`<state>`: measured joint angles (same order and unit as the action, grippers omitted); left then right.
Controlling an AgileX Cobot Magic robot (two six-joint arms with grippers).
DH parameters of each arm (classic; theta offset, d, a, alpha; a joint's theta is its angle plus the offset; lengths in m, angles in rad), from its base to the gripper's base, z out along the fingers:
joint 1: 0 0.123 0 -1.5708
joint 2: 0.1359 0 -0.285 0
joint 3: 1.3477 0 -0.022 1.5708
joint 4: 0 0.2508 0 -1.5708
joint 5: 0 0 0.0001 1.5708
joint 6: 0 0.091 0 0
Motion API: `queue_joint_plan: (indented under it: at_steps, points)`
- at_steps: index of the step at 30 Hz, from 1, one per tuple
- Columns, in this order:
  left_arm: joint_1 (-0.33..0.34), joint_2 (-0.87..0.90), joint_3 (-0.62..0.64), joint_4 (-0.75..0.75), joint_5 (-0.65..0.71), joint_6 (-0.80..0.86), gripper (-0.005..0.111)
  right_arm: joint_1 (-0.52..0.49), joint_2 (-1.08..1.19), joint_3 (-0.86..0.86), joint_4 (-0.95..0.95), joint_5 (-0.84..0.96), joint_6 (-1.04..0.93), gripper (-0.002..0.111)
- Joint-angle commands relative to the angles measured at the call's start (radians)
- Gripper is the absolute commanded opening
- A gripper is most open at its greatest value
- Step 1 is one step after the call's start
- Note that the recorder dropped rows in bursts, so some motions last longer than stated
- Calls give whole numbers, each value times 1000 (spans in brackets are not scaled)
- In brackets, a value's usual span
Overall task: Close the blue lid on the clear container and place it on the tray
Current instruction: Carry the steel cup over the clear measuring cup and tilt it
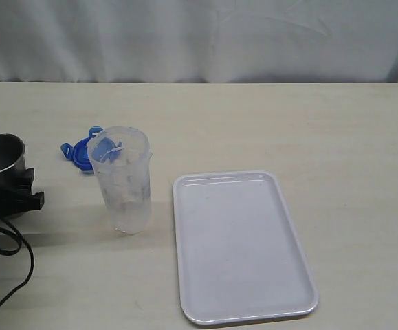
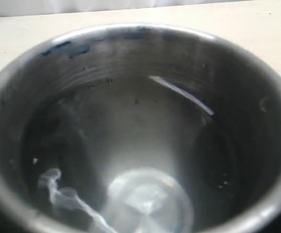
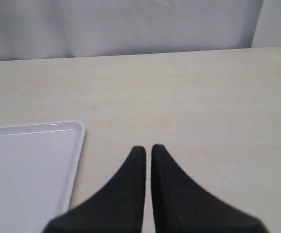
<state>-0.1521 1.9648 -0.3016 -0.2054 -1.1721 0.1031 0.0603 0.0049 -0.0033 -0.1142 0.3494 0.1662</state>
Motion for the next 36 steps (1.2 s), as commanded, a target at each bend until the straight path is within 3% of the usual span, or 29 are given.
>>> queue_joint_plan:
  at_steps: [1, 11, 19, 26, 30, 36]
  points:
    - [0, 0, -2, 97, -34, -43, 0, 0, -5, 3, 2, -4, 2, 4]
    - [0, -145, -10, 176, -5, -86, 0, 0, -5, 3, 2, -4, 2, 4]
    - [0, -245, -153, 282, 255, -89, 0, 0, -5, 3, 2, -4, 2, 4]
    - [0, -247, -266, 365, 317, -72, 0, 0, -5, 3, 2, -4, 2, 4]
    - [0, -247, -318, 513, 333, -72, 0, 0, -5, 3, 2, -4, 2, 4]
    - [0, -247, -343, 526, 320, -33, 0, 0, -5, 3, 2, -4, 2, 4]
